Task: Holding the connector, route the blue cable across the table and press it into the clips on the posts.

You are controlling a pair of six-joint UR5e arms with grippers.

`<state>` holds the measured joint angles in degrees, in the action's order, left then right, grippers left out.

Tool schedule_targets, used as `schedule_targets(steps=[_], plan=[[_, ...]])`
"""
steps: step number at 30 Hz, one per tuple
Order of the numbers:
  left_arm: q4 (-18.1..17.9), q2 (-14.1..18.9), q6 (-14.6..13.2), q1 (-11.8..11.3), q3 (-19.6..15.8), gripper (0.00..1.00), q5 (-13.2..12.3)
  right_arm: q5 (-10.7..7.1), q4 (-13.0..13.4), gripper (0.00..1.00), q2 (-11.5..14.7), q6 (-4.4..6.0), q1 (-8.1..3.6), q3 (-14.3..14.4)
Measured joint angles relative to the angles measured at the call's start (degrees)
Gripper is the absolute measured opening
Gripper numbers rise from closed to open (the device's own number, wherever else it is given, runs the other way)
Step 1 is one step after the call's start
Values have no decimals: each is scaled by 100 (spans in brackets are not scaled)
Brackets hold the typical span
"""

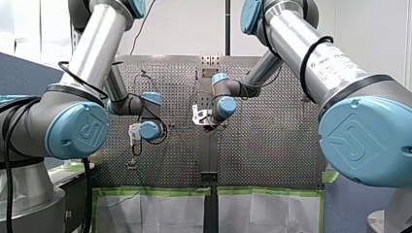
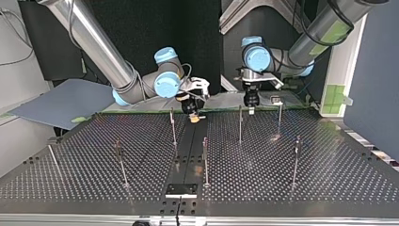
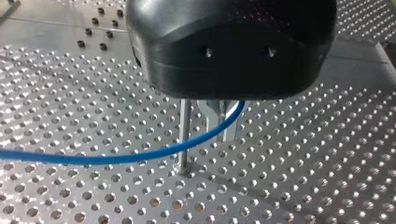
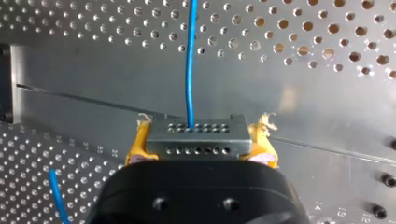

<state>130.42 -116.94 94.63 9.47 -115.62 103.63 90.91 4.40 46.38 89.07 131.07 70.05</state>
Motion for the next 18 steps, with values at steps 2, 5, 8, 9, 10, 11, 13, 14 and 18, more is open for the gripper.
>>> schedule_targets(steps=[2, 5, 8, 9, 10, 11, 13, 14, 18], plan=[[14, -19, 5, -44, 65, 0, 3, 5, 0, 0, 0, -5, -25, -1], [25, -26, 4, -94, 135, 0, -8, -1, 0, 0, 0, -9, -29, -7], [40, -28, 3, -150, 204, 0, -29, -2, 2, 0, -1, -15, -42, -13], [52, -28, 3, -167, 222, 0, -39, -3, 2, 0, 0, -16, -49, -19], [74, -28, 3, -190, 251, 0, -61, -2, 2, 0, 0, -17, -55, -27], [90, -27, 3, -206, 271, 0, -82, -2, 1, 0, 0, -17, -61, -36], [115, -26, 4, -230, 309, 0, -131, -2, 1, 0, 0, -15, -75, -67], [123, -27, 4, -241, 326, 0, -158, -2, 0, 0, 0, -11, -82, -85], [159, -26, 5, -280, 407, 0, -237, -13, -2, 0, -1, 6, -100, -205]])
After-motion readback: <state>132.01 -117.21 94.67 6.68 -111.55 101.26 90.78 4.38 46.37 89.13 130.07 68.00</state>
